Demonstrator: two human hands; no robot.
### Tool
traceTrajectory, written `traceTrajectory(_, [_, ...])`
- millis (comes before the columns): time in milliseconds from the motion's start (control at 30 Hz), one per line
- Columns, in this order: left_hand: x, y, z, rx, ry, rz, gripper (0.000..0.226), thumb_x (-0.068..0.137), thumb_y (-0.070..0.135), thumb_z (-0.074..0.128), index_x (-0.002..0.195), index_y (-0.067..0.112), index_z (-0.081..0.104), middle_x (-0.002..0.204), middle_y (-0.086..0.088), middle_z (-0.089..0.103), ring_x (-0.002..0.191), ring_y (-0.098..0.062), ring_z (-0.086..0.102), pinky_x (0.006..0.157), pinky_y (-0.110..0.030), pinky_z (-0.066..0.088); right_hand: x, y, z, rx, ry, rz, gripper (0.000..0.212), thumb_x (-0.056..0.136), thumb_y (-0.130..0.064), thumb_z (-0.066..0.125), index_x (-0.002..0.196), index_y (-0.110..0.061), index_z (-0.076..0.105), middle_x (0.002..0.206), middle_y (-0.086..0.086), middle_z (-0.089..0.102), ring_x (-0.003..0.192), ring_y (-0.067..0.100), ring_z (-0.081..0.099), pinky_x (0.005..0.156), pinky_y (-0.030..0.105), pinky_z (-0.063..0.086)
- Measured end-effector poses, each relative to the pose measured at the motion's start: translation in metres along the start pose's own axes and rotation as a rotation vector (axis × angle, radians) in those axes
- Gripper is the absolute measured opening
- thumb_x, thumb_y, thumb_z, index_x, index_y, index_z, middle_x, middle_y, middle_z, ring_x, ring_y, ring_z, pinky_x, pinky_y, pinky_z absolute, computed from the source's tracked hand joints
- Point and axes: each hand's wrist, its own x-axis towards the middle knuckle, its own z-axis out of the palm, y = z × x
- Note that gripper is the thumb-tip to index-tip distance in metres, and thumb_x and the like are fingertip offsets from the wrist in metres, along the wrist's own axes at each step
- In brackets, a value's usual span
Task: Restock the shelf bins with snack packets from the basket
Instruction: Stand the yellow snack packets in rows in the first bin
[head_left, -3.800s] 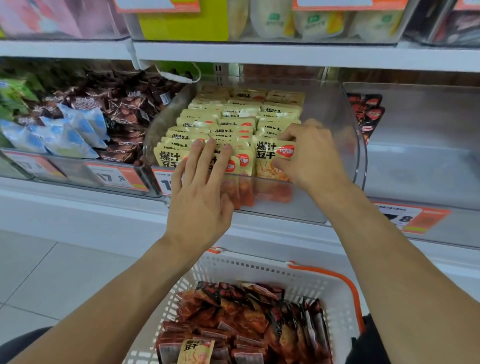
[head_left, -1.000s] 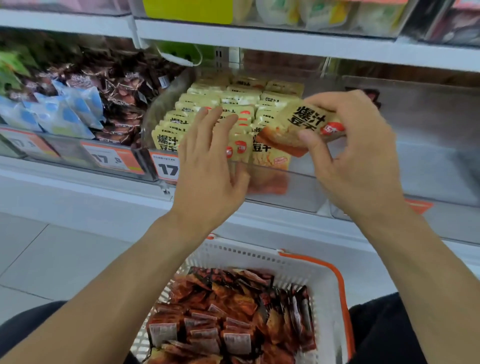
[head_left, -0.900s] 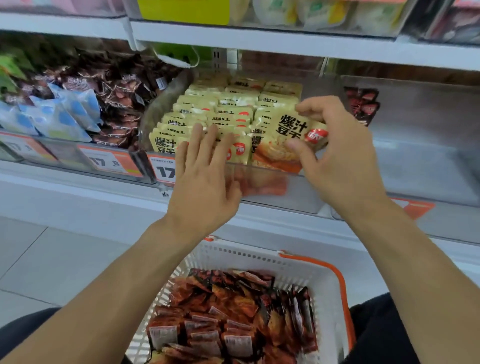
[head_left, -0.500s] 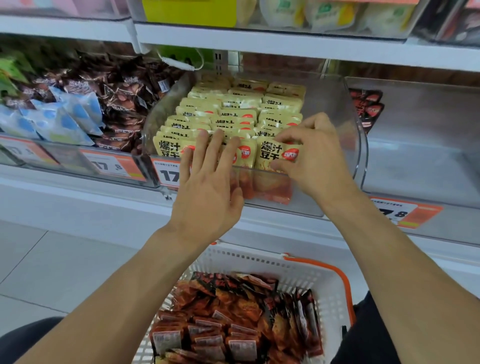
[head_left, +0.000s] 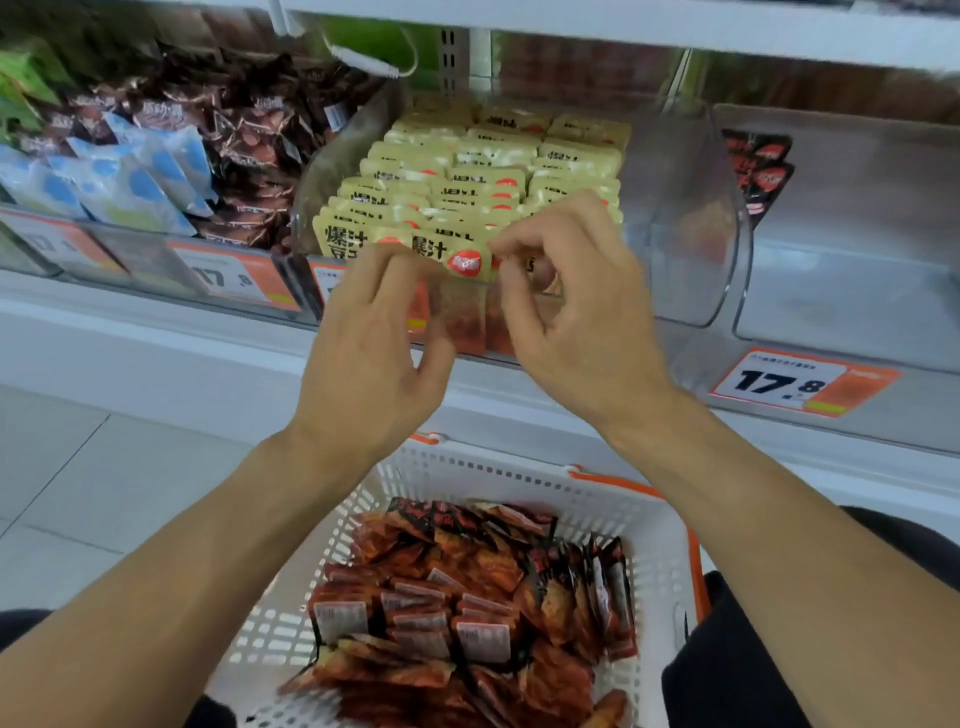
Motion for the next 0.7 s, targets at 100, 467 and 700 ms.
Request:
traceTrajectory(100, [-0.034, -0.019, -0.005, 0.009, -0.19, -0.206, 0.011, 0.09, 0.014, 0.058, 0.101, 0.013, 0.061, 0.09, 0.001, 0.063, 0.079, -0.02, 0.058, 0.069, -0.034, 0.047, -0.027, -0.011, 0.029, 0.073, -0.411, 0.042, 0.012, 0.09, -0.009, 0.06, 0.101, -0.012, 0.063, 0.094, -0.009, 0.049, 0.067, -0.003, 0.045, 0.062, 0.028, 0.035])
traceTrajectory(467, [-0.243, -0.087, 0.051, 0.09, -0.935, -1.008, 0.02, 0.091, 0.033, 0.059, 0.08, 0.016, 0.058, 0.074, -0.004, 0.064, 0.072, -0.025, 0.059, 0.062, -0.034, 0.044, -0.217, -0.007, 0.119, 0.054, -1.483, 0.652, 0.041, 0.098, -0.029, 0.061, 0.136, -0.014, 0.053, 0.137, 0.01, 0.056, 0.119, 0.029, 0.055, 0.091, 0.035, 0.048])
traceTrajectory(700, [-0.287, -0.093, 0.071, 0.114, -1.067, -1.113, 0.046, 0.1, 0.047, 0.049, 0.131, 0.014, 0.057, 0.128, -0.01, 0.065, 0.117, -0.03, 0.06, 0.092, -0.032, 0.047, -0.309, -0.028, 0.125, 0.079, -1.608, 0.66, 0.069, 0.095, -0.033, 0.06, 0.155, -0.032, 0.026, 0.151, 0.009, 0.036, 0.137, 0.033, 0.038, 0.11, 0.042, 0.037])
